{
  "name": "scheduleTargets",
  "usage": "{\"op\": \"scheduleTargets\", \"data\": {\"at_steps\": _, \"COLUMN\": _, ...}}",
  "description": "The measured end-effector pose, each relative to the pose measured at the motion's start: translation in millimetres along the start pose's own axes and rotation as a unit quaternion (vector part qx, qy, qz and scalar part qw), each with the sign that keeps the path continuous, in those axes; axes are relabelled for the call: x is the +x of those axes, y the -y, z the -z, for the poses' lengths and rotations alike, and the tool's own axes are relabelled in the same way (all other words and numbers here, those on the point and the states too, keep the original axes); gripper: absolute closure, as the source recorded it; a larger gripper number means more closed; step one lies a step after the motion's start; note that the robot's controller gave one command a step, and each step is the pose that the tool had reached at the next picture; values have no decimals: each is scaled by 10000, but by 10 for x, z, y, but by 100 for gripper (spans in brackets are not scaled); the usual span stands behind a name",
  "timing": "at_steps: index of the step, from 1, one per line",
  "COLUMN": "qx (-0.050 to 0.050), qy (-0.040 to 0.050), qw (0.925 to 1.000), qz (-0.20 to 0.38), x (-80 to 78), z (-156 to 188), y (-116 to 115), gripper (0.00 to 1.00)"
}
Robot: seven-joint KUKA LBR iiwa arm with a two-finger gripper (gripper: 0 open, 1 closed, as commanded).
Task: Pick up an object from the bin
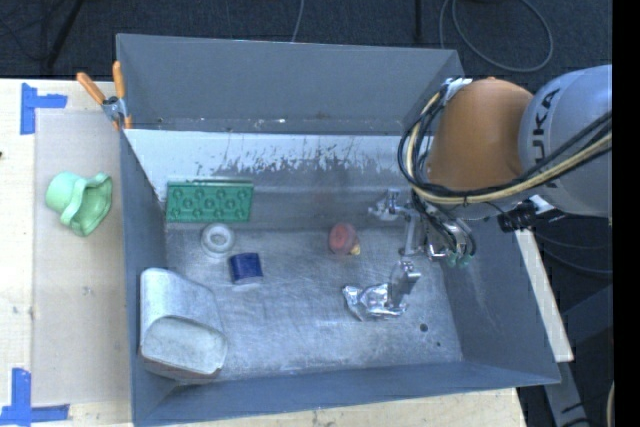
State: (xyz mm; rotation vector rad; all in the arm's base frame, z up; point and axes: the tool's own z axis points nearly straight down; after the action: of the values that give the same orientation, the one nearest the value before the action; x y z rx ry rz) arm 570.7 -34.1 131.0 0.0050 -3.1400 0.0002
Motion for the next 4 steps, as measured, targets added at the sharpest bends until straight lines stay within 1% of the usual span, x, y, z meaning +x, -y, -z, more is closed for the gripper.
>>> {"op": "scheduleTargets", "data": {"at_steps": 1, "qx": 1, "qy": -12, "qw": 9983, "qz": -576, "x": 21, "z": -573, "y": -36, "gripper": 0}}
{"op": "scheduleTargets", "data": {"at_steps": 2, "qx": 1, "qy": 63, "qw": 9997, "qz": 228, "x": 417, "z": -576, "y": -93, "gripper": 0}}
{"op": "scheduleTargets", "data": {"at_steps": 3, "qx": 0, "qy": 36, "qw": 9997, "qz": 231, "x": 420, "z": -560, "y": -94, "gripper": 100}}
{"op": "scheduleTargets", "data": {"at_steps": 4, "qx": -2, "qy": 49, "qw": 9999, "qz": 91, "x": 387, "z": 825, "y": -160, "gripper": 100}}
